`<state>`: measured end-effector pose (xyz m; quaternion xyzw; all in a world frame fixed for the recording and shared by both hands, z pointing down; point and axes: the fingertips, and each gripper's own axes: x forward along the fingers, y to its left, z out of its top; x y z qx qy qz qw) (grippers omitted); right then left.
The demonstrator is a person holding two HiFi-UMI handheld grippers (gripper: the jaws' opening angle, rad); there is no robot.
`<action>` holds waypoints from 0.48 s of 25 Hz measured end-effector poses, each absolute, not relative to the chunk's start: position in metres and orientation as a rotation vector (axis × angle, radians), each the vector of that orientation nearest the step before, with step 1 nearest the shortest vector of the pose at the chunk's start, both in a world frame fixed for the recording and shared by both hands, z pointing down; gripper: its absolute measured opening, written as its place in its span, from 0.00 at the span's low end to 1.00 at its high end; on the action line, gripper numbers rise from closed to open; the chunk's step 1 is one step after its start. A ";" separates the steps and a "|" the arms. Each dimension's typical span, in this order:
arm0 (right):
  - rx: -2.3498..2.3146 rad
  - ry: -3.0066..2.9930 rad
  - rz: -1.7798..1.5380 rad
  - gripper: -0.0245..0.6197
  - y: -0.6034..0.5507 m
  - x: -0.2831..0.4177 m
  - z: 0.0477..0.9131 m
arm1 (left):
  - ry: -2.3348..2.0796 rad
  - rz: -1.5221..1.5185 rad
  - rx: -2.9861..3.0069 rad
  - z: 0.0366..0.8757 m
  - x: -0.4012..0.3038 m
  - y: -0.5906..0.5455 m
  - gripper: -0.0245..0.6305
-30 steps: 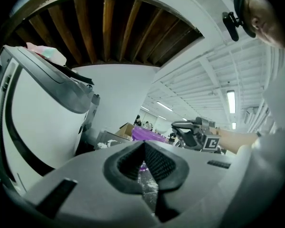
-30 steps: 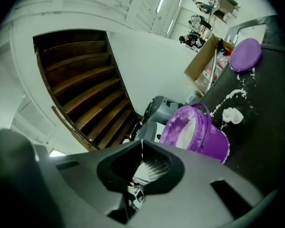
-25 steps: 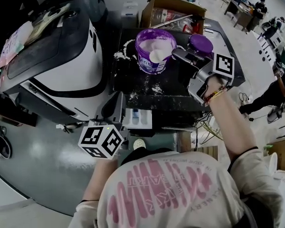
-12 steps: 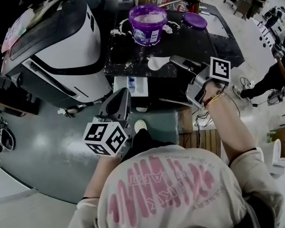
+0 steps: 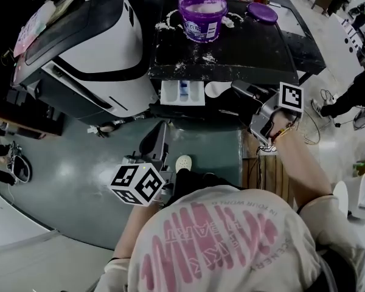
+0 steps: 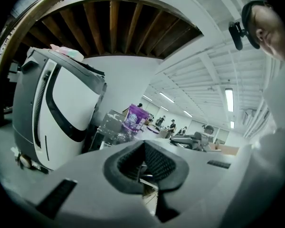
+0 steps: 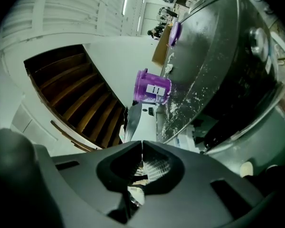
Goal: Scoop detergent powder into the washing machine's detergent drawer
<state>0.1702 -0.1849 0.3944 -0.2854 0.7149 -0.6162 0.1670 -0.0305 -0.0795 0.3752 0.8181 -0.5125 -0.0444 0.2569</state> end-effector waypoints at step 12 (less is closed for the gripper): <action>-0.893 1.936 -1.717 0.05 -0.190 0.109 0.403 | -1.259 -0.109 2.281 0.368 -0.100 -0.112 0.04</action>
